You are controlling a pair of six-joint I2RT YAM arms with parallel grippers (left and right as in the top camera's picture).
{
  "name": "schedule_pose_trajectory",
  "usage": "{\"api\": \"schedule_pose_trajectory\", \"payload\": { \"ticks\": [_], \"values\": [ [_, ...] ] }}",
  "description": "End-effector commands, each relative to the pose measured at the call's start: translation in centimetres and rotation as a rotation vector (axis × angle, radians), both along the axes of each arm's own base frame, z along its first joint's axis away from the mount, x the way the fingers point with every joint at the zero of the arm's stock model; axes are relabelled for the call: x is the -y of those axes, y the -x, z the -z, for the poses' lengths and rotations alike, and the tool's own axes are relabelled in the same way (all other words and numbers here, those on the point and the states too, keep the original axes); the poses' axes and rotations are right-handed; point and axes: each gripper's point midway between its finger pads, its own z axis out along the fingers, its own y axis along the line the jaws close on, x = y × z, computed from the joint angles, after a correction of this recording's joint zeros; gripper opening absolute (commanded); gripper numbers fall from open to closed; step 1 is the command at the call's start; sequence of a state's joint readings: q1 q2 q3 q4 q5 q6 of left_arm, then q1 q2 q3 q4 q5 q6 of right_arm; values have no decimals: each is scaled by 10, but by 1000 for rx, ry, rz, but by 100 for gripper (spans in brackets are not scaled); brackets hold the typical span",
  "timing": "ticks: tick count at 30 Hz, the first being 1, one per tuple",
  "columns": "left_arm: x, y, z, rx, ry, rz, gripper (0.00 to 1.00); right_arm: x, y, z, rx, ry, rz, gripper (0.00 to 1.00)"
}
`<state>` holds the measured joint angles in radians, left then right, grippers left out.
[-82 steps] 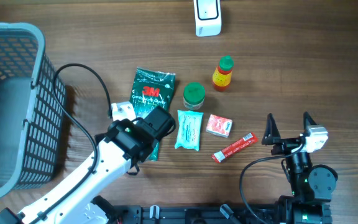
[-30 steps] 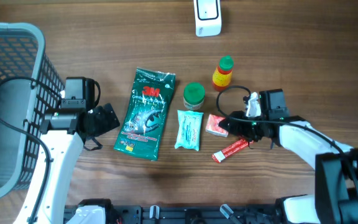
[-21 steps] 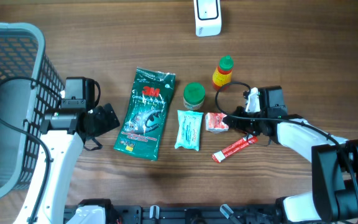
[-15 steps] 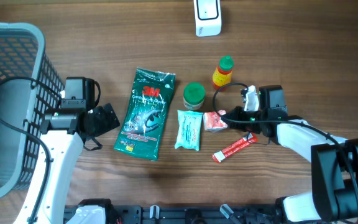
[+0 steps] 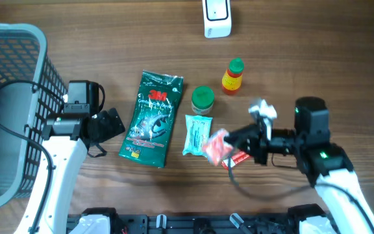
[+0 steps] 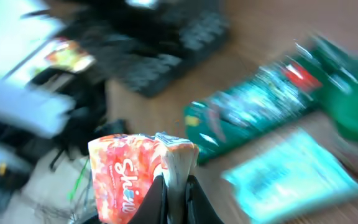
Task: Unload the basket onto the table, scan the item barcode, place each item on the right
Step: 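Reach the right gripper to the small red box and grasp it, then lift the red box with the right gripper toward the scanner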
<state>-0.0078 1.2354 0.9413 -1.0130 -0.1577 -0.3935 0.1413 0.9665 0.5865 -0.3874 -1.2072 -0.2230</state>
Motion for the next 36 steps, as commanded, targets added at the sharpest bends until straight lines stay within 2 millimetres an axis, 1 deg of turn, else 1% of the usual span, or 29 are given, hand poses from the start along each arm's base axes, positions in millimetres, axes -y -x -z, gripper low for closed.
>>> {"api": "schedule_pose_trajectory", "payload": {
  "ticks": [1, 4, 7, 9, 13, 22, 26, 30, 36],
  "values": [
    [0, 2, 0, 1, 3, 15, 100, -4, 50, -46, 289, -179, -236, 5],
    [0, 2, 0, 1, 3, 15, 100, -3, 60, -56, 345, -189, -248, 4],
    [0, 2, 0, 1, 3, 15, 100, -2, 62, -55, 320, -188, -245, 5],
    [0, 2, 0, 1, 3, 15, 100, -2, 60, -51, 337, -167, -231, 4],
    [0, 2, 0, 1, 3, 15, 100, -3, 55, -51, 389, -154, -226, 4],
    [0, 2, 0, 1, 3, 15, 100, -4, 46, -41, 284, -154, -217, 4],
    [0, 2, 0, 1, 3, 15, 100, -4, 54, -47, 268, -209, -264, 4],
    [0, 2, 0, 1, 3, 15, 100, -4, 54, -48, 222, -212, -259, 4],
    [0, 2, 0, 1, 3, 15, 100, -4, 54, -48, 204, -212, -256, 4]
  ]
}}
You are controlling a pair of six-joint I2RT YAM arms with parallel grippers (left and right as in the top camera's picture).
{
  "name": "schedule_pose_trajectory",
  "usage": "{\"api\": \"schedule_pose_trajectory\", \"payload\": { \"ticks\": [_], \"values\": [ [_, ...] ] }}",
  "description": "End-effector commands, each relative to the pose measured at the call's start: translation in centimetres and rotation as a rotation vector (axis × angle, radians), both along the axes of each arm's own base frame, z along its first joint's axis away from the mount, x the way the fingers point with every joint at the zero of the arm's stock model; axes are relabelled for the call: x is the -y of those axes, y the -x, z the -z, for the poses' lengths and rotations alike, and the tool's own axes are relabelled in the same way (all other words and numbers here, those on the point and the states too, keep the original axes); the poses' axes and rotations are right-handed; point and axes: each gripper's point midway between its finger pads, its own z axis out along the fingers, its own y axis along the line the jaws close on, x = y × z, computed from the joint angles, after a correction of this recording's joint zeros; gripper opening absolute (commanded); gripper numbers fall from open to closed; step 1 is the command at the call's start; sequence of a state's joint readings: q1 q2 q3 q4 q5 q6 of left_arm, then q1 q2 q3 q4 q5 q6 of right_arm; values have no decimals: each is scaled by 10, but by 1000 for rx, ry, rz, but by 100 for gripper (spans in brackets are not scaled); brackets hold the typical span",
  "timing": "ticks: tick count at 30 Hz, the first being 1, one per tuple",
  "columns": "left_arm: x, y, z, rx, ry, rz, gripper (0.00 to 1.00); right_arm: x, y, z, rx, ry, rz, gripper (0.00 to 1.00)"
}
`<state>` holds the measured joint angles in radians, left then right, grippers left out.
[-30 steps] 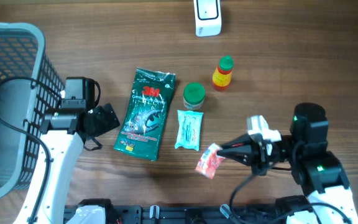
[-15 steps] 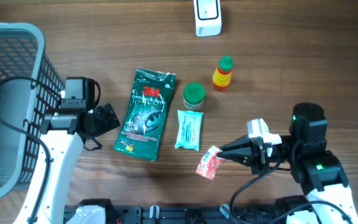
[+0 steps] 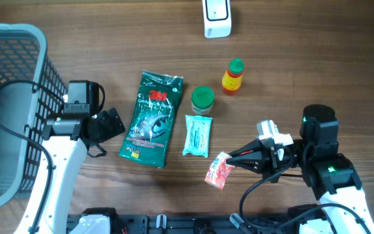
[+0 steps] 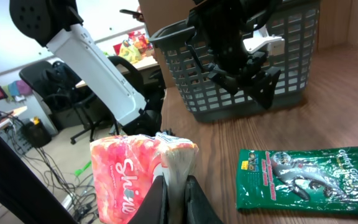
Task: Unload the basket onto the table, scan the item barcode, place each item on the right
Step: 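Lift the red box with the right gripper toward the scanner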
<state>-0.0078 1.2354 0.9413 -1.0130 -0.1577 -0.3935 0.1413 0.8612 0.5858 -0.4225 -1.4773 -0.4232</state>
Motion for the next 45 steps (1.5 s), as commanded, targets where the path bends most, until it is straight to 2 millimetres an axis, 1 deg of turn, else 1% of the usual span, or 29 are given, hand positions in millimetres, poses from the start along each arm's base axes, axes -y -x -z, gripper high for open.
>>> {"api": "schedule_pose_trajectory", "payload": {
  "ticks": [1, 7, 9, 13, 16, 19, 22, 23, 27, 28, 29, 30, 32, 33, 35, 37, 38, 39, 41, 43, 45],
  "values": [
    [0, 2, 0, 1, 3, 15, 100, 0, 5, -2, -43, -21, -31, 5],
    [0, 2, 0, 1, 3, 15, 100, 0, 5, -3, -145, -13, -27, 4],
    [0, 2, 0, 1, 3, 15, 100, 0, 5, -3, -151, -13, -26, 4],
    [0, 2, 0, 1, 3, 15, 100, -1, 0, -10, -193, -13, -21, 4],
    [0, 2, 0, 1, 3, 15, 100, -2, -4, -15, -149, -19, -17, 4],
    [0, 2, 0, 1, 3, 15, 100, -2, -11, -12, -135, -1, 24, 4],
    [0, 2, 0, 1, 3, 15, 100, -2, -11, -12, -129, -2, 22, 4],
    [0, 2, 0, 1, 3, 15, 100, -2, -11, -12, -111, -3, 22, 4],
    [0, 2, 0, 1, 3, 15, 100, -2, -10, -12, 74, -17, 7, 5],
    [0, 2, 0, 1, 3, 15, 100, -2, -8, -14, 117, -30, -11, 4],
    [0, 2, 0, 1, 3, 15, 100, -1, 0, -18, 196, -64, -56, 4],
    [0, 2, 0, 1, 3, 15, 100, -1, 4, -21, 238, -86, -82, 4],
    [0, 2, 0, 1, 3, 15, 100, 0, 6, -24, 267, -100, -99, 4],
    [0, 2, 0, 1, 3, 15, 100, -1, 4, -24, 240, -92, -91, 4],
    [0, 2, 0, 1, 3, 15, 100, -3, -12, -21, 77, -34, -7, 4],
    [0, 2, 0, 1, 3, 15, 100, -2, -48, -17, -256, 21, 208, 4],
    [0, 2, 0, 1, 3, 15, 100, 0, -59, -20, -367, 10, 275, 4],
    [0, 2, 0, 1, 3, 15, 100, 0, -62, -24, -410, -5, 292, 4],
    [0, 2, 0, 1, 3, 15, 100, 0, -66, -39, -430, -46, 298, 4],
    [0, 2, 0, 1, 3, 15, 100, 4, -83, -47, -515, -96, 392, 4],
    [0, 2, 0, 1, 3, 15, 100, 10, -99, -47, -604, -134, 493, 4]
  ]
}}
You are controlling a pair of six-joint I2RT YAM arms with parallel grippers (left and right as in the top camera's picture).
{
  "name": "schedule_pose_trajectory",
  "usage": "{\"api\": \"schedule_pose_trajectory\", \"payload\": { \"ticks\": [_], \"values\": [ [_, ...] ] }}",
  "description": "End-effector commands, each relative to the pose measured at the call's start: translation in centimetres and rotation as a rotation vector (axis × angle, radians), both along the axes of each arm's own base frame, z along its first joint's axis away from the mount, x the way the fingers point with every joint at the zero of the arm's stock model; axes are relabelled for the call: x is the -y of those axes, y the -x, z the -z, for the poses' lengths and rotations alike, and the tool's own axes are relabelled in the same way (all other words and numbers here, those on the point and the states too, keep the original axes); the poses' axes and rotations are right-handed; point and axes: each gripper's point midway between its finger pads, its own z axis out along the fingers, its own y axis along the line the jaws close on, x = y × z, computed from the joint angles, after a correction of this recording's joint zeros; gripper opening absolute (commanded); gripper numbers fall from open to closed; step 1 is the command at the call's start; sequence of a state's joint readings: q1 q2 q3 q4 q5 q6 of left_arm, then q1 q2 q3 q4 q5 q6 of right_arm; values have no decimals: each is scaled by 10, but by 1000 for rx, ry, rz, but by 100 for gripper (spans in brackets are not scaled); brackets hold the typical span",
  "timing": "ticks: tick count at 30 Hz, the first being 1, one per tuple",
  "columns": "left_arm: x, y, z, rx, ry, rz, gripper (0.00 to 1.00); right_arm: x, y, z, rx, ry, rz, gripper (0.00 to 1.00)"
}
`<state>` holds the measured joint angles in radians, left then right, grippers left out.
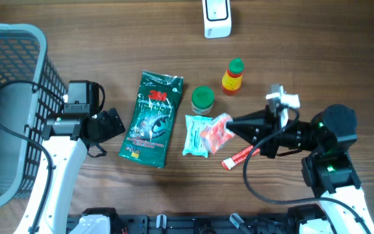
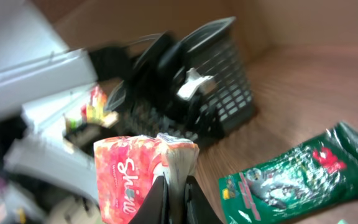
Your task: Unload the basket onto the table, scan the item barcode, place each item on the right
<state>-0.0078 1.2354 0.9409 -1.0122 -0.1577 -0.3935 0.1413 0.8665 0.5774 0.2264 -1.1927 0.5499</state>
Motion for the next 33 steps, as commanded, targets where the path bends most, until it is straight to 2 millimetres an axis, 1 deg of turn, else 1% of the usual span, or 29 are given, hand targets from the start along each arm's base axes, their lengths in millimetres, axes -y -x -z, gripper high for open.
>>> {"api": "schedule_pose_trajectory", "payload": {
  "ticks": [1, 3, 6, 9, 12, 14, 16, 20, 24, 26, 28, 30, 31, 33],
  "values": [
    [0, 2, 0, 0, 3, 15, 100, 12, -35, 2, -332, -105, 221, 5],
    [0, 2, 0, 0, 3, 15, 100, 14, -39, 6, -488, -152, 252, 4],
    [0, 2, 0, 0, 3, 15, 100, 16, -41, 17, -598, -160, 282, 4],
    [0, 2, 0, 1, 3, 15, 100, 22, -46, 43, -767, -152, 369, 4],
    [0, 2, 0, 1, 3, 15, 100, 28, -56, 65, -854, -131, 450, 5],
    [0, 2, 0, 0, 3, 15, 100, 27, -59, 71, -913, -143, 448, 5],
    [0, 2, 0, 0, 3, 15, 100, 24, -63, 72, -944, -160, 437, 5],
    [0, 2, 0, 0, 3, 15, 100, 16, -81, 62, -967, -193, 380, 5],
    [0, 2, 0, 1, 3, 15, 100, 4, -122, 47, -993, -180, 327, 5],
    [0, 2, 0, 0, 3, 15, 100, -2, -143, 30, -969, -180, 293, 5],
    [0, 2, 0, 1, 3, 15, 100, -6, -173, -1, -906, -193, 274, 5],
    [0, 2, 0, 0, 3, 15, 100, -4, -198, -18, -859, -203, 275, 5],
    [0, 2, 0, 0, 3, 15, 100, 0, -214, -20, -863, -207, 281, 5],
    [0, 2, 0, 0, 3, 15, 100, 12, -253, -15, -878, -210, 309, 5]
  ]
}}
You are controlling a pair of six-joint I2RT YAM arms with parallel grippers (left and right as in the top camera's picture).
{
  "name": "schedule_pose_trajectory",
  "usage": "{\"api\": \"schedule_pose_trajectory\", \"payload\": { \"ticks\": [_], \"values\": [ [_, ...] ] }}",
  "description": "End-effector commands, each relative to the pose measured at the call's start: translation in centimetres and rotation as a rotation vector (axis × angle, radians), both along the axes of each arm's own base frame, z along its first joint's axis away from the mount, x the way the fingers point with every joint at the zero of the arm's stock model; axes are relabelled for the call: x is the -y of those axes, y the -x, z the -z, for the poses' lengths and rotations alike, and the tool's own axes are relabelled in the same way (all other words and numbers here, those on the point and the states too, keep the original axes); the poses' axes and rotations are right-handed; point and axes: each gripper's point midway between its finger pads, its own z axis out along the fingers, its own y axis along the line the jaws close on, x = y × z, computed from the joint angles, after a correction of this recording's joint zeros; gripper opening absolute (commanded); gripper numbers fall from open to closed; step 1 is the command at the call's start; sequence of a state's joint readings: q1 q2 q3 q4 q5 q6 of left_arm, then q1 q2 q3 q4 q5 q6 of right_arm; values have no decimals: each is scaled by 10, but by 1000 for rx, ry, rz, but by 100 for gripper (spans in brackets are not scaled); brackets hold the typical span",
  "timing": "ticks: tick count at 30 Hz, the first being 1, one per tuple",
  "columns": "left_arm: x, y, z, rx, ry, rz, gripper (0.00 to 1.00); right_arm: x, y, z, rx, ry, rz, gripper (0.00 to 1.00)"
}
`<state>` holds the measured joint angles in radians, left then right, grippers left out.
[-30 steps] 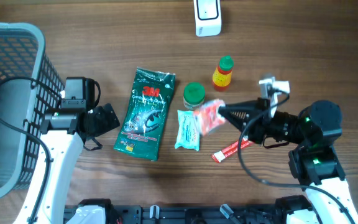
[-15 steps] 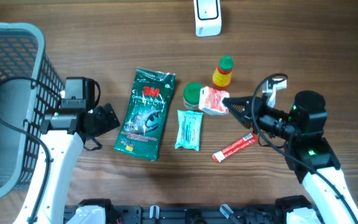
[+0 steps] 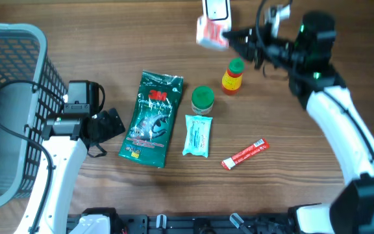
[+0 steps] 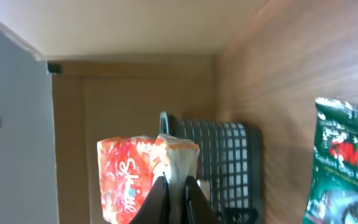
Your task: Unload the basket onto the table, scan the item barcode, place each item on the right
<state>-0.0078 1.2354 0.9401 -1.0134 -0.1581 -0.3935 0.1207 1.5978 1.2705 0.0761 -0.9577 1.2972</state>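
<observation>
My right gripper (image 3: 231, 34) is shut on the crimped end of a red and white snack packet (image 3: 211, 34), held in the air at the table's far edge, right in front of the white barcode scanner (image 3: 216, 9). In the right wrist view the packet (image 4: 132, 177) stands upright, pinched between the fingertips (image 4: 178, 190). My left gripper (image 3: 112, 123) rests on the table left of the green 3M pouch (image 3: 153, 118); its jaws are seen too dark to read.
A grey basket (image 3: 8, 104) fills the far left. A green-capped jar (image 3: 202, 99), a yellow bottle with a green cap (image 3: 233, 76), a light blue packet (image 3: 197, 135) and a red stick packet (image 3: 243, 154) lie around the middle.
My right arm has moved from the table's near middle to the far edge, and the snack packet it holds is now in front of the scanner. The left arm has not moved.
My right gripper held the snack packet just right of the light blue packet. Then it held it low near the front edge, then back up by the blue packet. Now the packet is at the scanner. The red stick packet stayed on the table.
</observation>
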Motion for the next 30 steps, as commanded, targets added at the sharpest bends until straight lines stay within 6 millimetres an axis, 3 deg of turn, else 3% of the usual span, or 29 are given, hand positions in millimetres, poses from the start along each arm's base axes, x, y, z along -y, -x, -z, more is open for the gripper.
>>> {"api": "schedule_pose_trajectory", "payload": {
  "ticks": [1, 6, 8, 10, 20, 24, 30],
  "values": [
    [0, 2, 0, 2, 3, 15, 100, 17, -54, 7, -3, -1, 9, 5],
    [0, 2, 0, 2, 3, 15, 100, 16, -123, 43, -48, -34, -45, 5],
    [0, 2, 0, 3, 3, 15, 100, 15, -140, 65, -101, -53, -48, 5],
    [0, 2, 0, 2, 3, 15, 100, 19, -157, 101, -208, -75, 2, 5],
    [0, 2, 0, 2, 3, 15, 100, 15, -182, 179, -549, -136, 216, 5],
    [0, 2, 0, 3, 3, 15, 100, 9, -193, 203, -598, -166, 283, 5],
    [0, 2, 0, 2, 3, 15, 100, 15, -202, 206, -664, -224, 363, 5]
  ]
}}
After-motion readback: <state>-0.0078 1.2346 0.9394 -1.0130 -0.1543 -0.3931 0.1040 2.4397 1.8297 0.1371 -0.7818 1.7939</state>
